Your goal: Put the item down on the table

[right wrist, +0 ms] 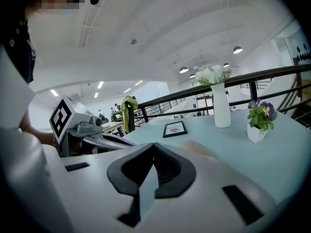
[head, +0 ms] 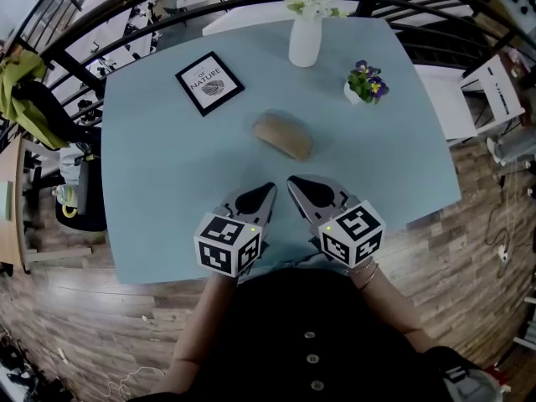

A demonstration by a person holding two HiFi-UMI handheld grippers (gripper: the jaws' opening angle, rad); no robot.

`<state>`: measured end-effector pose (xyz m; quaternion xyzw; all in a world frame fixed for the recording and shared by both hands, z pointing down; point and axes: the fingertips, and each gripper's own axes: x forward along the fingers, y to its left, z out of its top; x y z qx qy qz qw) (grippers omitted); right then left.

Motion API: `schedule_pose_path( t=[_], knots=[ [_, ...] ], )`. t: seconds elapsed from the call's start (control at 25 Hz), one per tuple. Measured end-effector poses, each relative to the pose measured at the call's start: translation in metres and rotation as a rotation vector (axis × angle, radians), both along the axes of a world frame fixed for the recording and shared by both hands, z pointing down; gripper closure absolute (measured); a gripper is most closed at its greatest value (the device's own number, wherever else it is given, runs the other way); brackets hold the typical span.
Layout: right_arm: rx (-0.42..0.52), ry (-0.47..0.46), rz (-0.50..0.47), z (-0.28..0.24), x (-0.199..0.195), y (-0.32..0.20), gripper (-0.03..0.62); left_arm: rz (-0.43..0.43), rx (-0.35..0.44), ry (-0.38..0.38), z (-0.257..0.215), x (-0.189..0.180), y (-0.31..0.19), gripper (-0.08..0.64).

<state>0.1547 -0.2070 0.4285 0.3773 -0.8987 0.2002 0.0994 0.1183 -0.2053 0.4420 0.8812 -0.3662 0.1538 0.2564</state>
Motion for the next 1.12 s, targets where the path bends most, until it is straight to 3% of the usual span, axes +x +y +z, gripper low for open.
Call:
schedule_pose_path(
  t=[1.12],
  knots=[
    [-0.024, -0.022, -0.003, 0.0039, 0.0022, 0.0045, 0.586, 0.021, -0.005, 0.021, -0.0022, 0.0023, 0.0027, 0.543]
  ],
)
